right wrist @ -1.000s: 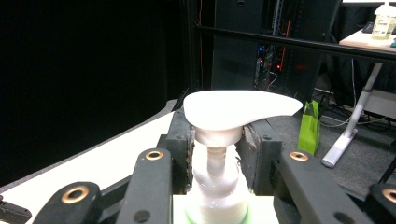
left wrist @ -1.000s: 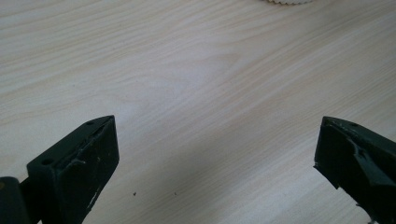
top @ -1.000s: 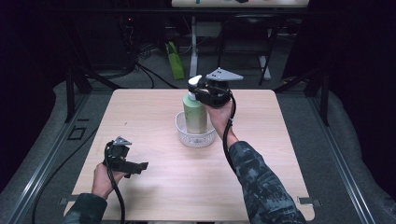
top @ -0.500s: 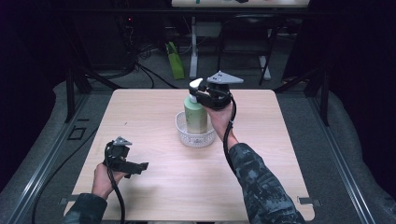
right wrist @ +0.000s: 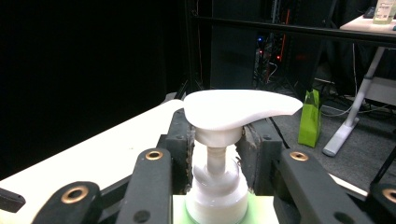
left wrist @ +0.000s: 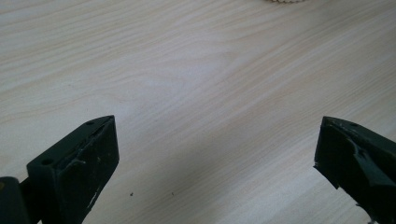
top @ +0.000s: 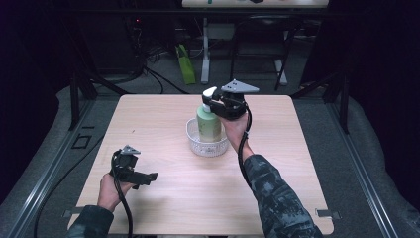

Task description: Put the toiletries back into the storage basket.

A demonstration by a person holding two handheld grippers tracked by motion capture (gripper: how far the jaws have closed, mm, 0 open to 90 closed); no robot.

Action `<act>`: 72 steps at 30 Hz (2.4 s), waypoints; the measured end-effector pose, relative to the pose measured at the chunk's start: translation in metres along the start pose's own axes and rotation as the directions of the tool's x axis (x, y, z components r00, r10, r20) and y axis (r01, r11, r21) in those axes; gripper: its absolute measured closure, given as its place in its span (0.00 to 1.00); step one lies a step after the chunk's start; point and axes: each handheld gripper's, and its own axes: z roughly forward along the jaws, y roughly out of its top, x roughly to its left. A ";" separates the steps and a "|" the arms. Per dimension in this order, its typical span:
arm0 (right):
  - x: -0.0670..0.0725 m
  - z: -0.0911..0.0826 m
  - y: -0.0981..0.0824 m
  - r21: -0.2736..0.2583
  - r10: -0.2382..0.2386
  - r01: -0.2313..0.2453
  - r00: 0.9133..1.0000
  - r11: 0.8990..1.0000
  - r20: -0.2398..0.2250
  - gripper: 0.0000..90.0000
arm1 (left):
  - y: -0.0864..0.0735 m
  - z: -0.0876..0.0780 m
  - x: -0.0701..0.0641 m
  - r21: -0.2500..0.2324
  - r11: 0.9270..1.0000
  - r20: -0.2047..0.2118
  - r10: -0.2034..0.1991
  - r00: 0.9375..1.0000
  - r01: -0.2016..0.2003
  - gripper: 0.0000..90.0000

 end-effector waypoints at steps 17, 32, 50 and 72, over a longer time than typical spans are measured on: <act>0.000 -0.009 -0.010 -0.017 -0.008 0.007 1.000 1.000 -0.022 0.74 | 0.000 0.000 0.000 0.003 1.000 -0.001 0.003 1.000 -0.003 0.00; 0.001 -0.013 -0.012 -0.020 -0.018 0.018 0.999 1.000 -0.028 0.72 | 0.000 0.000 -0.001 0.002 1.000 -0.002 0.009 1.000 -0.009 0.00; 0.001 -0.023 -0.005 0.095 0.012 -0.013 1.000 0.995 0.007 0.38 | 0.000 0.001 -0.001 0.007 1.000 -0.002 0.010 1.000 -0.010 0.00; -0.001 -0.070 -0.008 0.314 -0.001 -0.009 1.000 0.950 0.031 0.05 | 0.001 0.001 -0.002 0.011 1.000 0.000 0.009 1.000 -0.009 0.00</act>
